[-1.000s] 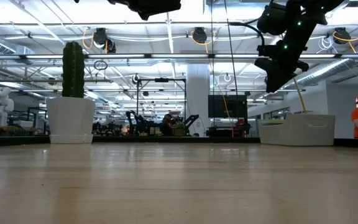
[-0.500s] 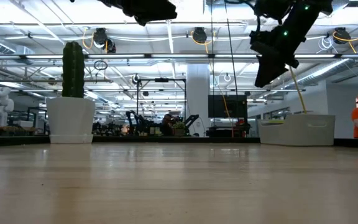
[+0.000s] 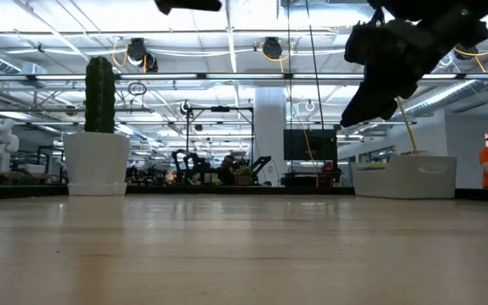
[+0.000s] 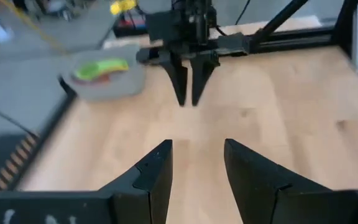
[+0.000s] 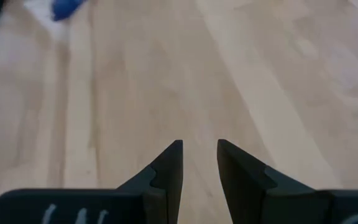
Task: Nest measuring cups in basket
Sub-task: Stack the purple measuring cup on top of the green measuring cup in the gray bin
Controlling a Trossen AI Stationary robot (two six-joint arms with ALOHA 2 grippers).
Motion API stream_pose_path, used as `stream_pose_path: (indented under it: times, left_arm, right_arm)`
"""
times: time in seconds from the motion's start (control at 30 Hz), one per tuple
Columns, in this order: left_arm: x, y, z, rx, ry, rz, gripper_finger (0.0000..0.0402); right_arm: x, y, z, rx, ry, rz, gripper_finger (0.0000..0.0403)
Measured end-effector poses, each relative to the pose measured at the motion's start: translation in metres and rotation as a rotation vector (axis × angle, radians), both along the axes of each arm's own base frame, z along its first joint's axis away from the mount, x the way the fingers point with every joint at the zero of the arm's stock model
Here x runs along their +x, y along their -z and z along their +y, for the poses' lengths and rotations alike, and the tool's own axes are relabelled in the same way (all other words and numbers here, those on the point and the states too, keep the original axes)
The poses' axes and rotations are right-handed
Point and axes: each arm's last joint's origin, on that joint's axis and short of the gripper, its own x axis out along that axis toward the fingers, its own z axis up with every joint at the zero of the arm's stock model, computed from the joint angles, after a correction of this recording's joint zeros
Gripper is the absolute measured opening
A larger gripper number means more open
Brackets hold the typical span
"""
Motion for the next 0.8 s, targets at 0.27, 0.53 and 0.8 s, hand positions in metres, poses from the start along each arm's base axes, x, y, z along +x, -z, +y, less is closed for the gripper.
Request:
stream_pose_path:
  times: [0.27,0.53,0.8]
  left_arm:
    - [-0.024,0.028,-0.043,-0.244,-0.066,0.236,0.0147]
    - [-0.045,0.058,-0.101,-0.304,0.006,0.413,0.0147]
    - [-0.079,0.075,-0.115,-0.421,-0.206,0.643,0.0147]
  right_arm:
    - [0.001,0.000,0.011,0.005,-0.073,-0.060,0.0094]
    - [0.006,-0.007,0.012,0.010,-0.077,-0.150,0.0094]
    - [0.008,-0.007,0.016,0.011,-0.091,-0.162,0.0094]
